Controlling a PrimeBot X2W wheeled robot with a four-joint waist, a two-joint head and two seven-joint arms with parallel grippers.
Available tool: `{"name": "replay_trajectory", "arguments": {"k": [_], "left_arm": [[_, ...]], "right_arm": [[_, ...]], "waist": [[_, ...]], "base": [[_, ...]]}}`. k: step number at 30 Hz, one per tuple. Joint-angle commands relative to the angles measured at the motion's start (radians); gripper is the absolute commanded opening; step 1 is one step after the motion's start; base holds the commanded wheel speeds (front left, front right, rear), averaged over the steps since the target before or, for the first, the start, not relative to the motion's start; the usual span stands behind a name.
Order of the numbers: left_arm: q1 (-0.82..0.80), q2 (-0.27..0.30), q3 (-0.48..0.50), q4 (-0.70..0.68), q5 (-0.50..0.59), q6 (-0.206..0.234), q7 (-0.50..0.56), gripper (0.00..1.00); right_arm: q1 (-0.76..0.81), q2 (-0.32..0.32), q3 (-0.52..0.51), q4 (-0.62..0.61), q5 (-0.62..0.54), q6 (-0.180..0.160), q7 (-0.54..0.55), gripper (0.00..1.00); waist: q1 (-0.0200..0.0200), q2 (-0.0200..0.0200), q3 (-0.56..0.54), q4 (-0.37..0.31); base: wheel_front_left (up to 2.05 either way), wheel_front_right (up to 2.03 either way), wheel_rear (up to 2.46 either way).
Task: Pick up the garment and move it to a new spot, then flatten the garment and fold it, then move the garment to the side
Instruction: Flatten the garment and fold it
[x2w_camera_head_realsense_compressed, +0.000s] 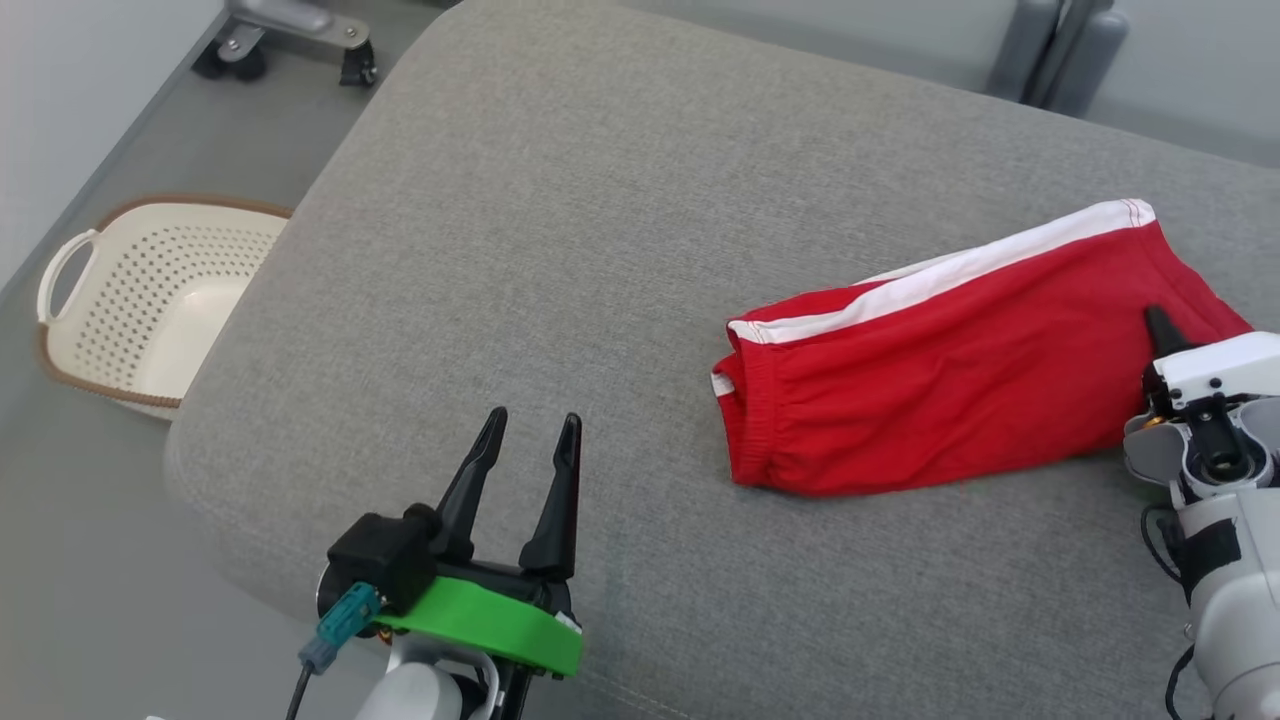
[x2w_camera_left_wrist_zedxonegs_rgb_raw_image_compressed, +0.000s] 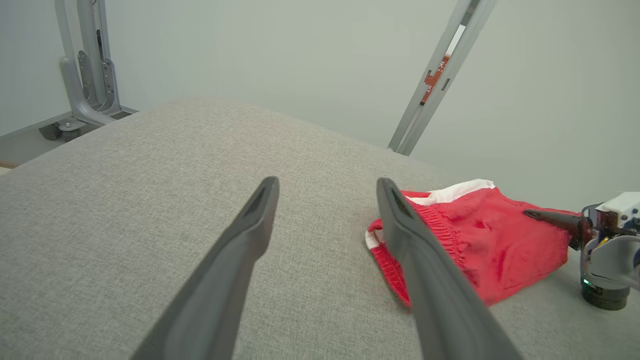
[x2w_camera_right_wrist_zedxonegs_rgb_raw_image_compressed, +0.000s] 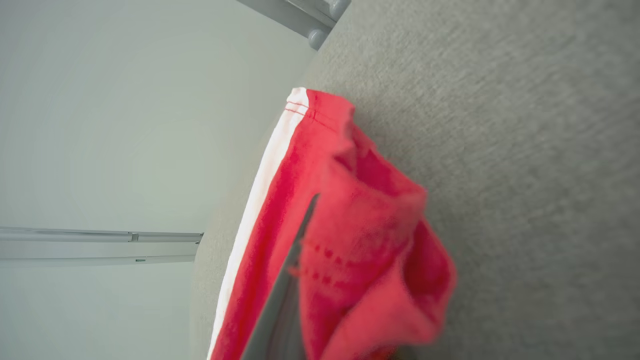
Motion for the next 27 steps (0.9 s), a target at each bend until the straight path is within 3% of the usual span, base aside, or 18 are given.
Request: {"name": "replay_trajectory", "arguments": {"k": [1, 8, 12, 18, 27], "left_arm": [[0.018, 0.003, 0.010, 0.006, 0.012, -0.006, -0.003, 1.00], [0.059, 0.003, 0.049, 0.019, 0.029, -0.019, -0.003, 1.00], [0.076, 0.003, 0.064, 0.021, 0.039, -0.030, -0.003, 1.00], [0.078, 0.003, 0.060, 0.024, 0.040, -0.035, -0.003, 1.00], [0.077, 0.003, 0.058, 0.031, 0.045, -0.042, -0.003, 1.00]], "right_arm": [[0.050, 0.005, -0.002, -0.009, 0.006, -0.003, -0.017, 0.00], [0.169, 0.042, -0.050, -0.058, 0.034, -0.003, -0.095, 0.00], [0.221, 0.083, -0.050, -0.108, -0.007, -0.002, -0.148, 0.00], [0.298, 0.116, -0.072, -0.177, -0.084, -0.002, -0.248, 0.00], [0.329, 0.160, -0.030, -0.307, -0.147, -0.001, -0.220, 0.00]], "waist": [[-0.0001, 0.0000, -0.047, -0.065], [-0.0001, 0.0000, -0.112, -0.158], [-0.0001, 0.0000, -0.133, -0.222], [-0.0001, 0.0000, -0.150, -0.248], [-0.0001, 0.0000, -0.150, -0.257]], "base": [[0.00, 0.00, 0.00], [0.00, 0.00, 0.00], [0.00, 0.00, 0.00], [0.00, 0.00, 0.00], [0.00, 0.00, 0.00]]}}
